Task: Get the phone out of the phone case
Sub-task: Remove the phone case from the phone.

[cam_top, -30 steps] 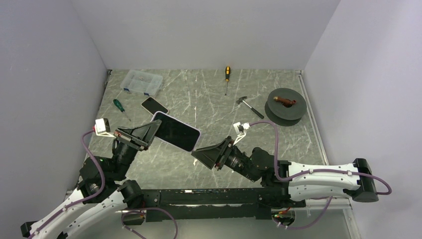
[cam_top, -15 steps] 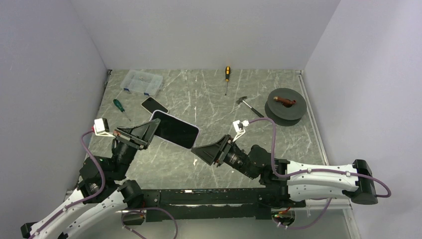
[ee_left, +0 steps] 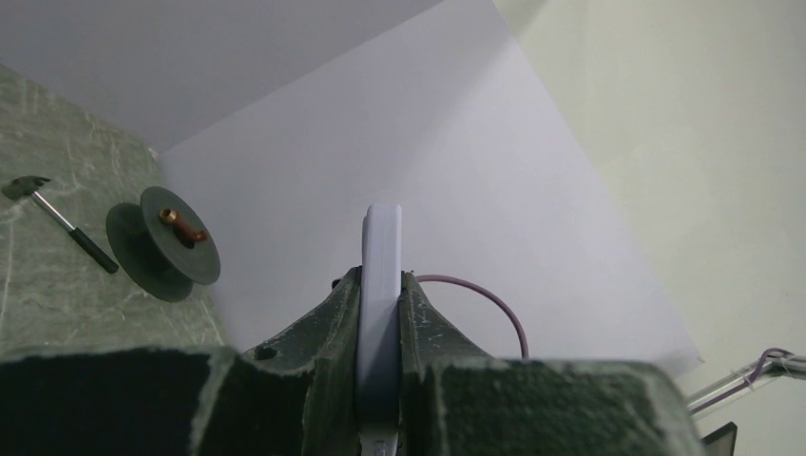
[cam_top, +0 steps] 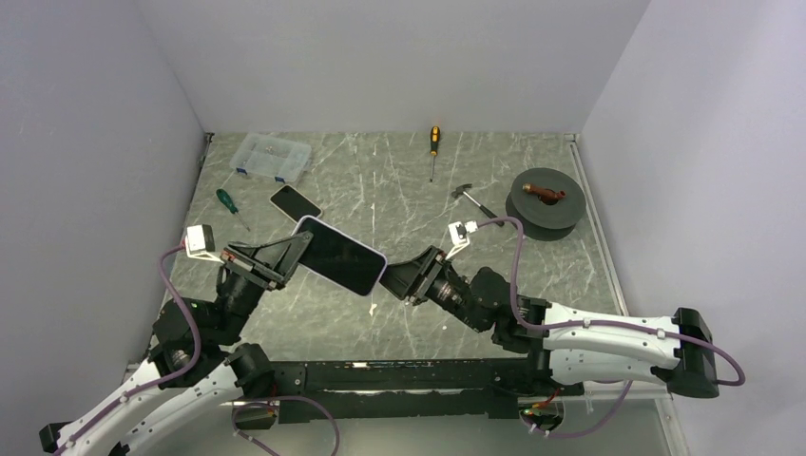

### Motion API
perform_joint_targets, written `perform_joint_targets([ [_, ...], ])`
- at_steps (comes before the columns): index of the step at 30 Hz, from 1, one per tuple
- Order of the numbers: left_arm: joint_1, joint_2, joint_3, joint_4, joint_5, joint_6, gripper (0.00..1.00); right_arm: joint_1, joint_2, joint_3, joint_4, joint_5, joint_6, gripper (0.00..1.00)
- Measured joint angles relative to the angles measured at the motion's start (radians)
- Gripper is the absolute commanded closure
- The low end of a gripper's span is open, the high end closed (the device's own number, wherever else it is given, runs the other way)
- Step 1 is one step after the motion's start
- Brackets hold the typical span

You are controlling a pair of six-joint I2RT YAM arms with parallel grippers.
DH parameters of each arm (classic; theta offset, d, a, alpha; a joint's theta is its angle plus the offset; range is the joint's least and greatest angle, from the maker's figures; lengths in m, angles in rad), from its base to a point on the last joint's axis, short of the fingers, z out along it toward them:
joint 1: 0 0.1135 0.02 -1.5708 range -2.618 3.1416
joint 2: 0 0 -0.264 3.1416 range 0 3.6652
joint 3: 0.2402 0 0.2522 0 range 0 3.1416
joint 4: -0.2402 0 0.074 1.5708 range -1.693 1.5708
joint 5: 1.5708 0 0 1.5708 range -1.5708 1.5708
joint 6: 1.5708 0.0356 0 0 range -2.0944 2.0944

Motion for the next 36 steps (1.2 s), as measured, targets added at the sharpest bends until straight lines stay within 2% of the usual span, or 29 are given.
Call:
perform_joint_targets([
  [3,0.0,0.005,0.0,0.0,0.02,-0.007,1.0,-0.008,0.01,0.0,0.0,-0.001,0.004,0.49],
  [7,0.0,0.006,0.0,-0.004,0.026,-0.011,1.0,-0.008,0.008,0.0,-0.017,-0.001,0.003,0.34],
  [10,0.0,-0.004,0.0,-0.02,0.023,-0.01,1.0,-0.008,-0.023,0.0,-0.068,-0.002,-0.009,0.29],
  [17,0.0,-0.067,0.019,-0.092,-0.036,0.032,1.0,0.001,-0.111,-0.003,-0.093,-0.083,-0.109,0.3],
  [26,0.0,-0.07,0.043,-0.099,-0.076,0.06,1.0,0.042,0.008,0.015,-0.093,-0.208,-0.163,0.28],
  [36,0.0,-0.065,0.043,-0.121,-0.076,0.06,1.0,0.043,0.021,0.015,0.034,-0.197,-0.136,0.28],
])
